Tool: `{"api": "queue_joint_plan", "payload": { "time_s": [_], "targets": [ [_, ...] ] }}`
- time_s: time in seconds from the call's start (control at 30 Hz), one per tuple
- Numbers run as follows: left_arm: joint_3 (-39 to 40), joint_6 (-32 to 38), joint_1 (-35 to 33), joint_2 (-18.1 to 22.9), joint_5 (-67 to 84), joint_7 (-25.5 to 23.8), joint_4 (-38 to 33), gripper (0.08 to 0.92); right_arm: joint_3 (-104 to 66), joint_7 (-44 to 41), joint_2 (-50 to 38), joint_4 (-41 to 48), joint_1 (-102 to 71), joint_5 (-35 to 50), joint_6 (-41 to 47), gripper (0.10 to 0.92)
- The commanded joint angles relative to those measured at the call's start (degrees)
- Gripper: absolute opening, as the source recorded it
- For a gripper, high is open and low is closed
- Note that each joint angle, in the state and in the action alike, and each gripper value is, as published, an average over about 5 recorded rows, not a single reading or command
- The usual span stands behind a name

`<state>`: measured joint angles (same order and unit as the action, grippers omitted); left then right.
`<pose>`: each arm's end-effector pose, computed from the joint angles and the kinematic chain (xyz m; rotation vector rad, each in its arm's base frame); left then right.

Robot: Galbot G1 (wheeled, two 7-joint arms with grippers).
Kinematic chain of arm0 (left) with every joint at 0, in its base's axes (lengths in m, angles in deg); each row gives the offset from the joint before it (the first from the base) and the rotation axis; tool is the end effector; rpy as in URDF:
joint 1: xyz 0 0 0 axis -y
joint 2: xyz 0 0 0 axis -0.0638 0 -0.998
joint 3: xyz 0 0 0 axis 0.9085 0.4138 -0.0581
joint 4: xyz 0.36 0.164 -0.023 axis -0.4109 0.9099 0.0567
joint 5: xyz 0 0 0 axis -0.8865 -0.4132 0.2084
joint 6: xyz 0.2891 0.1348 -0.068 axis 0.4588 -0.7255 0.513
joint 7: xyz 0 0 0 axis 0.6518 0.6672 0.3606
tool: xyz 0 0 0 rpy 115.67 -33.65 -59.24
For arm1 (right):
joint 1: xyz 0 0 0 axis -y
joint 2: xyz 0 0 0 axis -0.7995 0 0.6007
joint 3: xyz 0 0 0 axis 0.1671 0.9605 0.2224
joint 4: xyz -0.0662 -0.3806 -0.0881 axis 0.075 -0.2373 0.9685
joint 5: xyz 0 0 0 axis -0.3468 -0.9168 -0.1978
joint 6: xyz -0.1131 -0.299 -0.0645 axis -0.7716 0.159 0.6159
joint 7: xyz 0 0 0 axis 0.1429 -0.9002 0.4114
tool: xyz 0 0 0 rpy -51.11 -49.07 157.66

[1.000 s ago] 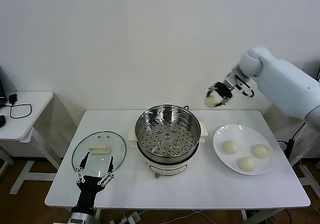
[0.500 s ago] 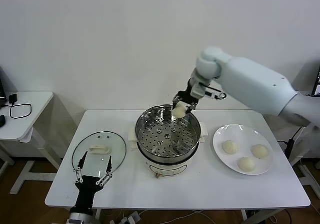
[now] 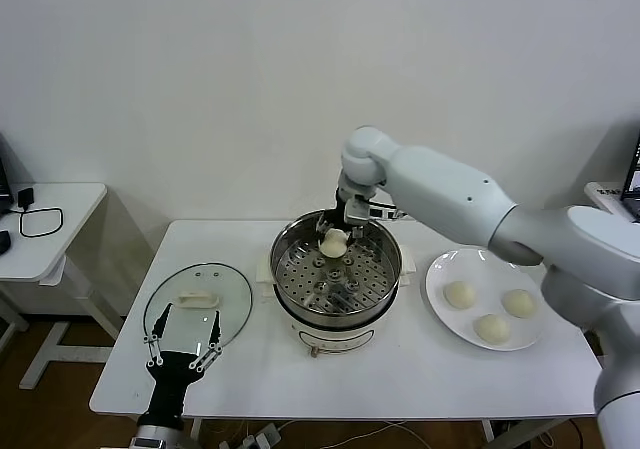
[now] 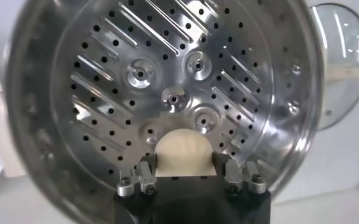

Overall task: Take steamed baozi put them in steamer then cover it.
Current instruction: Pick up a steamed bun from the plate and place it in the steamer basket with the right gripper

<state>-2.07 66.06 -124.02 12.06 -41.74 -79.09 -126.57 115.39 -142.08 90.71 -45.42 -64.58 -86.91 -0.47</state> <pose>0.0829 0.0540 -0.3645 0.0380 2.9986 0.4182 0.6219 0.1056 -0.0973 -1.9736 0.2400 -2.3137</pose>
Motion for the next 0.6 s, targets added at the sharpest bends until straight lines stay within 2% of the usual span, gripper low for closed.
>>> {"api": "queue_joint_plan", "payload": {
  "time_s": [0.03,0.17,0.27,0.37,0.47,0.6],
  "targets": [
    [-0.1,0.0,0.0,0.0,0.1,0.1,0.1,0.823,-0.7,0.4,3.1,2.9,-2.1,-3.8,-1.2,0.685],
    [-0.3,0.0,-0.1,0.0,0.2,0.2,-0.1,0.823,-0.8,-0.1,1.7,0.8,-1.1,-1.4,-0.3,0.769],
    [-0.4,-0.1,-0.1,0.0,0.2,0.2,-0.2,0.823,-0.2,-1.8,-2.1,-3.5,1.3,5.0,2.8,0.813],
    [-0.4,-0.1,-0.1,0.0,0.1,0.2,-0.2,0.823,0.6,-4.4,-7.6,-7.9,5.0,13.9,8.3,0.821],
    [-0.1,-0.3,0.1,0.1,0.0,0.2,-0.3,0.823,4.0,-6.3,-14.8,-11.0,10.8,25.6,18.1,0.822],
    [0.2,-0.4,0.2,0.0,-0.1,0.2,-0.6,0.823,11.2,-7.4,-23.9,-10.5,19.8,40.6,30.6,0.823]
  ]
}}
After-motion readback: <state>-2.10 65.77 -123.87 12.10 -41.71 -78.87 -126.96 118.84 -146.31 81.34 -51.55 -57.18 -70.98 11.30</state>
